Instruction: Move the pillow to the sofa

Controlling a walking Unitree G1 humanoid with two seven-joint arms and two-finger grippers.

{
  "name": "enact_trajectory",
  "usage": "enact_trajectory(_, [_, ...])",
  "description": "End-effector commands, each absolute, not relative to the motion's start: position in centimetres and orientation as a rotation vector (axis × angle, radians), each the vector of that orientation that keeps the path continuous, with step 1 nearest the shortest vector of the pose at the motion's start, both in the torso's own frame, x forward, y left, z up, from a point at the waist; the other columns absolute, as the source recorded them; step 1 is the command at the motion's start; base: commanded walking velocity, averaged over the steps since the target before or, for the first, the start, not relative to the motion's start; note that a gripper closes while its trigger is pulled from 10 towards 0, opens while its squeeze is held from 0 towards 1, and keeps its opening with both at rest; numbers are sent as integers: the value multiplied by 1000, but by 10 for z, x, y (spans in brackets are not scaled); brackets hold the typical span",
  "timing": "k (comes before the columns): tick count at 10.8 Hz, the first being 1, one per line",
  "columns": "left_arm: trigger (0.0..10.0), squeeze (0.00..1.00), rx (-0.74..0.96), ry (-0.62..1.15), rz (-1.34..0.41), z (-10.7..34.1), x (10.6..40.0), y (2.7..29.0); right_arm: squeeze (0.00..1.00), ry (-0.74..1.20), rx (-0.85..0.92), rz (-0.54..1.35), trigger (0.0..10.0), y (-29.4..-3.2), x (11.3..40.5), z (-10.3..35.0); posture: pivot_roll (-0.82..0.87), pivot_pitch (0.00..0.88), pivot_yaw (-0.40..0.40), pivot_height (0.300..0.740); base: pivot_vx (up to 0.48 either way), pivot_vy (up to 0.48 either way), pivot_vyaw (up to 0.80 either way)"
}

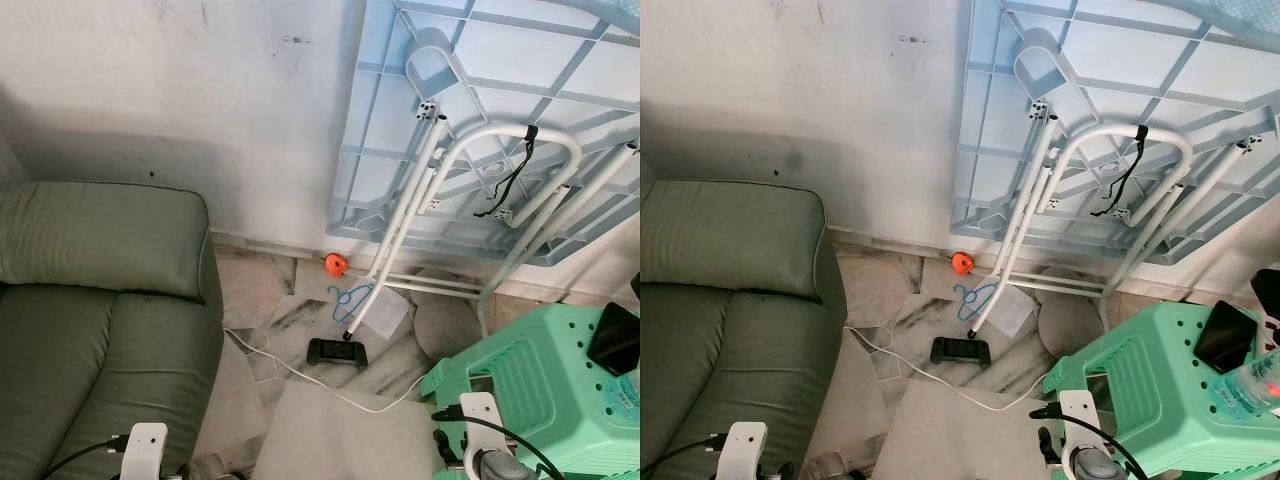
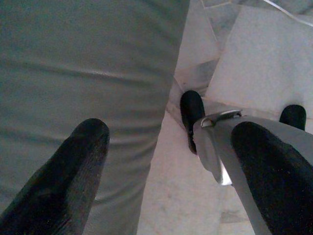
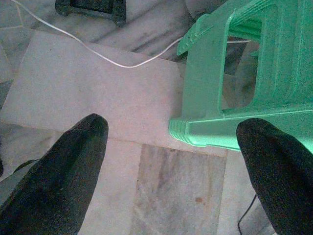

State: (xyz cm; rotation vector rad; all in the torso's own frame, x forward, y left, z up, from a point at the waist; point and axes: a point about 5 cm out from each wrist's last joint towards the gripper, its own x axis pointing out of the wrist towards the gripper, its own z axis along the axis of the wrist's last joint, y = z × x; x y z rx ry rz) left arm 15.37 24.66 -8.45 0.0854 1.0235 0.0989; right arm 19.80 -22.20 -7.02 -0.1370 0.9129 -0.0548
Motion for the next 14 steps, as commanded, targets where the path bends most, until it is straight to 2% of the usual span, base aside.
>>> enact_trajectory(1, [10000,0,-53,798,174,-39,250,221,0,816,-15,99,10000,-164,255,-44,41,84,-83,740,0,0,0])
enact_trajectory(2, [10000,0,48,863,104,-50,239,212,0,840,-28,93,10000,-164,247,-50,33,82,-77,740,0,0,0])
enact_trajectory(4, [10000,0,-11,896,164,-57,226,216,0,845,-76,113,10000,-162,246,-51,39,93,-83,740,0,0,0])
enact_trajectory(14, [10000,0,-11,894,163,-57,226,216,0,851,-110,118,10000,-163,245,-51,39,93,-83,740,0,0,0])
